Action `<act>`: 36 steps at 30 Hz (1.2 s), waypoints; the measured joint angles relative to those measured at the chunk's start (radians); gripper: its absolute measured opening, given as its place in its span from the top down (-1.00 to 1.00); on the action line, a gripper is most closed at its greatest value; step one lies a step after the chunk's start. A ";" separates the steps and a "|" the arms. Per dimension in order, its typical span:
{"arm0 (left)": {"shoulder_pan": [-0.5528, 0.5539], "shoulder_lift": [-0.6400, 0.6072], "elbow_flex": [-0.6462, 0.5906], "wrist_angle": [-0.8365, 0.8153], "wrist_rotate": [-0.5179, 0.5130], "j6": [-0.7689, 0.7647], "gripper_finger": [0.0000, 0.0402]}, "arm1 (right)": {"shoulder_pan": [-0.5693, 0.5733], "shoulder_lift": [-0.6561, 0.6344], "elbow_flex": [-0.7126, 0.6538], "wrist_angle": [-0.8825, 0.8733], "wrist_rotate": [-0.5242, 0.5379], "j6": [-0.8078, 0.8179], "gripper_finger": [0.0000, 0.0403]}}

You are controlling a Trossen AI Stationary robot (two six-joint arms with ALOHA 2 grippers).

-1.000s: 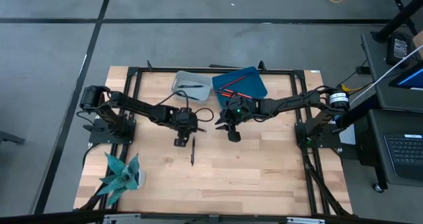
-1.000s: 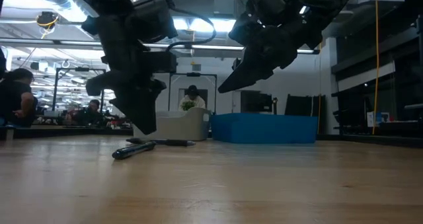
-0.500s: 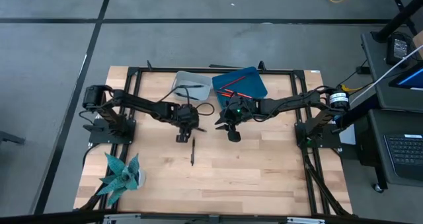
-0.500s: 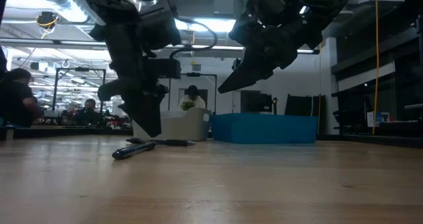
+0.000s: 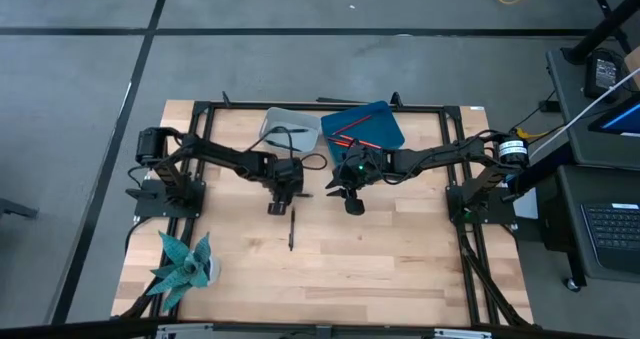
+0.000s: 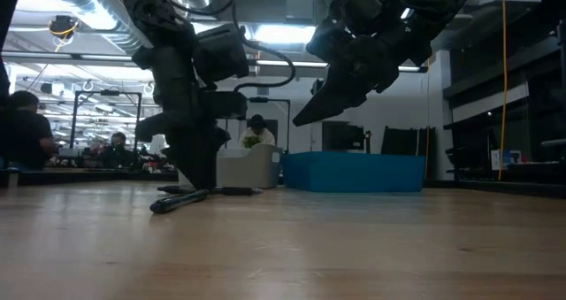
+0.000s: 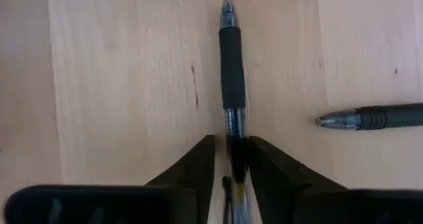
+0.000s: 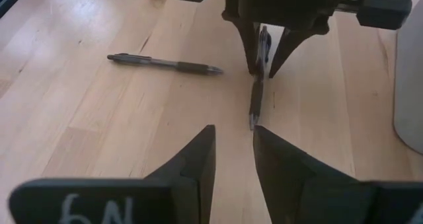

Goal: Sort pens & pencils
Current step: Put the black pen into the gray bin

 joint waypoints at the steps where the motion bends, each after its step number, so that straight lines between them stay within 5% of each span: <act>1: 0.005 0.000 0.000 -0.001 0.001 -0.001 0.59 | 0.000 0.000 0.000 0.000 0.000 0.003 0.49; 6: 0.010 0.001 -0.002 -0.002 0.002 0.000 0.91 | 0.000 0.000 0.000 0.000 0.000 0.003 0.49; 16: 0.007 -0.027 -0.011 0.016 -0.003 0.051 0.91 | 0.000 0.000 0.000 -0.043 0.000 0.004 0.49; 28: -0.011 -0.230 -0.033 -0.036 -0.007 0.048 0.91 | 0.000 0.000 0.000 -0.078 0.000 0.031 0.49; 36: -0.011 -0.417 -0.156 -0.015 -0.031 0.022 0.91 | 0.000 0.000 0.000 -0.105 0.001 0.055 0.49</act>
